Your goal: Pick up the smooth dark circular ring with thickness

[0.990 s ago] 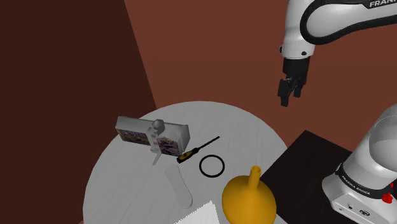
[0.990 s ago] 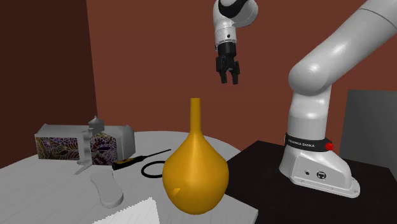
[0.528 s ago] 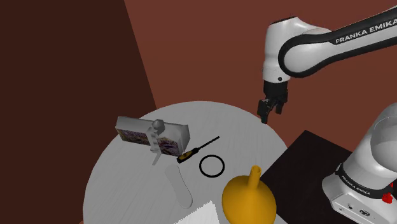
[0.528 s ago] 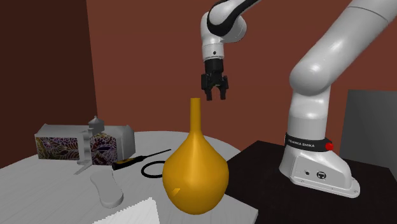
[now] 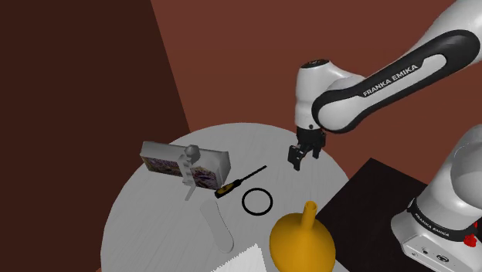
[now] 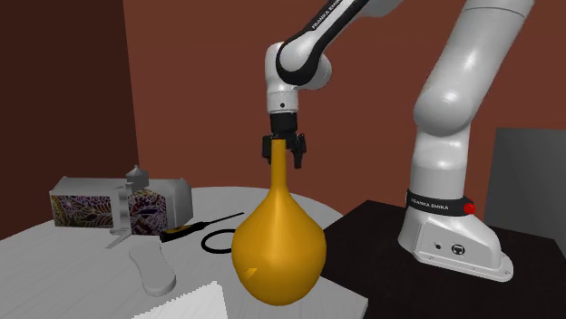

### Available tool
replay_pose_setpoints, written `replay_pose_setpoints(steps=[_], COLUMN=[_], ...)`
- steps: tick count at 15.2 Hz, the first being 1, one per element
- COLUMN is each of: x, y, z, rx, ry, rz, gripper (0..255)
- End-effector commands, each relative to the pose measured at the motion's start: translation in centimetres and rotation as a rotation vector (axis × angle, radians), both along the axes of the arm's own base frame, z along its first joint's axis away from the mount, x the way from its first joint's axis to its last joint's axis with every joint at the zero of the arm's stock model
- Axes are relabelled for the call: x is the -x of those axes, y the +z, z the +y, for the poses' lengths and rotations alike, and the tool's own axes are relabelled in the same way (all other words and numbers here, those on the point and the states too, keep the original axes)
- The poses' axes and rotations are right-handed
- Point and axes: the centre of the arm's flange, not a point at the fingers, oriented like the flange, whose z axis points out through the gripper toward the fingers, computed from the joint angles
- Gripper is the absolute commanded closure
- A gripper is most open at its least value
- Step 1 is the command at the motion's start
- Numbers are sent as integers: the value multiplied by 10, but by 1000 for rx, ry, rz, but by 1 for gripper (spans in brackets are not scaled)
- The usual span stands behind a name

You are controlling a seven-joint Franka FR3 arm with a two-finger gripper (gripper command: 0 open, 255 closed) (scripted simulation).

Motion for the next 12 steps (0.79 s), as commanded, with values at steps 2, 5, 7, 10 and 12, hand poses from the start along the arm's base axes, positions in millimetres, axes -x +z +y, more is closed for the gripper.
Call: replay_pose_setpoints(steps=[2,5,7,10,12], x=[-15,-29,-38,-54,-65], y=[-31,-61,-80,-109,-129], z=[22,44,59,80,93], rx=[7,16,22,32,38], ry=[-21,-40,-53,-72,-85], rz=[-20,-36,-48,-65,-76], gripper=[0,0,0,0,0])
